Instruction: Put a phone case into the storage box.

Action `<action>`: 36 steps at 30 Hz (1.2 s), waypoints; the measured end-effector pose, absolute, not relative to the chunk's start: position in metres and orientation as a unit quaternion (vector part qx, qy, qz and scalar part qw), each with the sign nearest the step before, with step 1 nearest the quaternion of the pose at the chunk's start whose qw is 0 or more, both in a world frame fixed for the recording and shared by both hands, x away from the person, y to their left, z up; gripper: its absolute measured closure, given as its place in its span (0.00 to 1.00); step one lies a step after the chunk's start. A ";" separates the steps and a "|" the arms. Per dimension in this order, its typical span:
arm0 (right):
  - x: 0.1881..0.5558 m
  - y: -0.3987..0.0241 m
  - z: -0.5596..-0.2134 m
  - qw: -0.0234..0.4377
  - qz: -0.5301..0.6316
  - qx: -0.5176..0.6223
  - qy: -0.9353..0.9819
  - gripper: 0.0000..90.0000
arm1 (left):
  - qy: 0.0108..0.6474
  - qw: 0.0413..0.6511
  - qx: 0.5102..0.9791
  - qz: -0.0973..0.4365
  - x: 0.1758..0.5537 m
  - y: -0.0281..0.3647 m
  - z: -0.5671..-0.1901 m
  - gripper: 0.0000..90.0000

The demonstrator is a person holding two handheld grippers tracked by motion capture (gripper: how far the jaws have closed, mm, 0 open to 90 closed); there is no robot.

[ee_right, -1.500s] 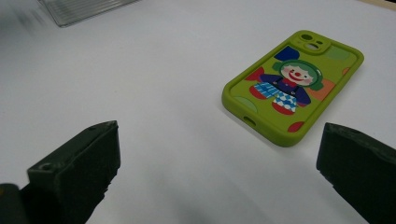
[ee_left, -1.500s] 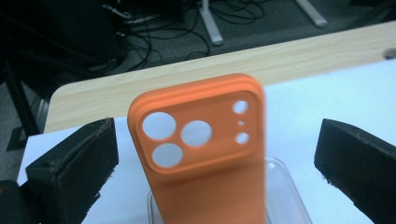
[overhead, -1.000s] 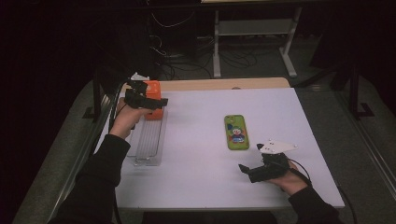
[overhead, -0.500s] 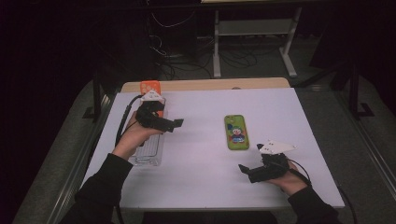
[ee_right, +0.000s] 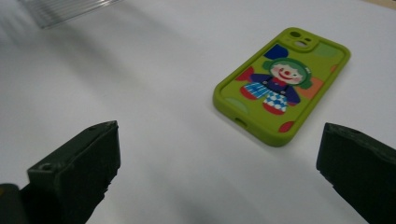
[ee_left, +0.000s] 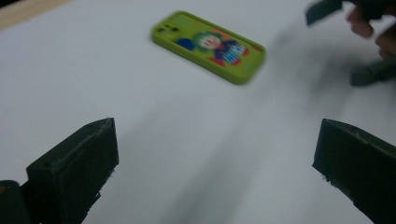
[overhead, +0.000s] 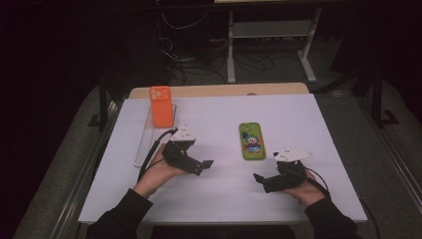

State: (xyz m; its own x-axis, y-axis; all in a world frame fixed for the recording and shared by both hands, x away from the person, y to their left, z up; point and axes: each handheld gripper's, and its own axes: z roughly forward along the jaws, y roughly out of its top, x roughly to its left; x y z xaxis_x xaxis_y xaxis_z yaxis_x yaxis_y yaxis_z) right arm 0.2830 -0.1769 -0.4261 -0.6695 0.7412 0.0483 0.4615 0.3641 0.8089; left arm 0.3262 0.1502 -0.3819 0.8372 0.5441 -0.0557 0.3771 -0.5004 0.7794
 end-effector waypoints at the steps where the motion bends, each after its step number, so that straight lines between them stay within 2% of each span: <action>1: 0.284 -0.176 -0.425 0.165 0.423 0.380 0.806 0.00 | 0.262 0.421 0.863 0.100 0.323 0.148 -0.385 0.00; 17: 0.314 -0.165 -0.408 0.197 0.404 0.437 0.779 0.00 | 0.258 0.440 0.856 0.080 0.313 0.146 -0.406 0.00; 20: 0.320 -0.160 -0.405 0.192 0.401 0.437 0.782 0.04 | 0.259 0.438 0.857 0.081 0.314 0.147 -0.407 0.00; 24: 0.328 -0.152 -0.400 0.180 0.402 0.437 0.784 0.23 | 0.270 0.441 0.853 0.075 0.314 0.148 -0.407 0.00; 25: 0.330 -0.150 -0.400 0.180 0.403 0.436 0.784 0.31 | 0.269 0.440 0.853 0.076 0.314 0.148 -0.407 0.00; 29: 0.338 -0.138 -0.401 0.163 0.400 0.429 0.793 0.52 | 0.270 0.440 0.853 0.073 0.314 0.147 -0.408 0.00; 36: 0.348 -0.116 -0.411 0.137 0.378 0.425 0.811 0.79 | 0.269 0.438 0.855 0.066 0.316 0.148 -0.410 0.00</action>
State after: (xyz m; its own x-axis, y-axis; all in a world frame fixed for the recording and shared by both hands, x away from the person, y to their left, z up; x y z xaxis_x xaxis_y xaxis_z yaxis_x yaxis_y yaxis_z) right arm 0.3477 -0.1162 -0.4115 -0.6017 0.7925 0.0993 0.5859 0.3534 0.7293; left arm 0.3156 0.1479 -0.4101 0.8470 0.5173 -0.1221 0.4013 -0.4718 0.7851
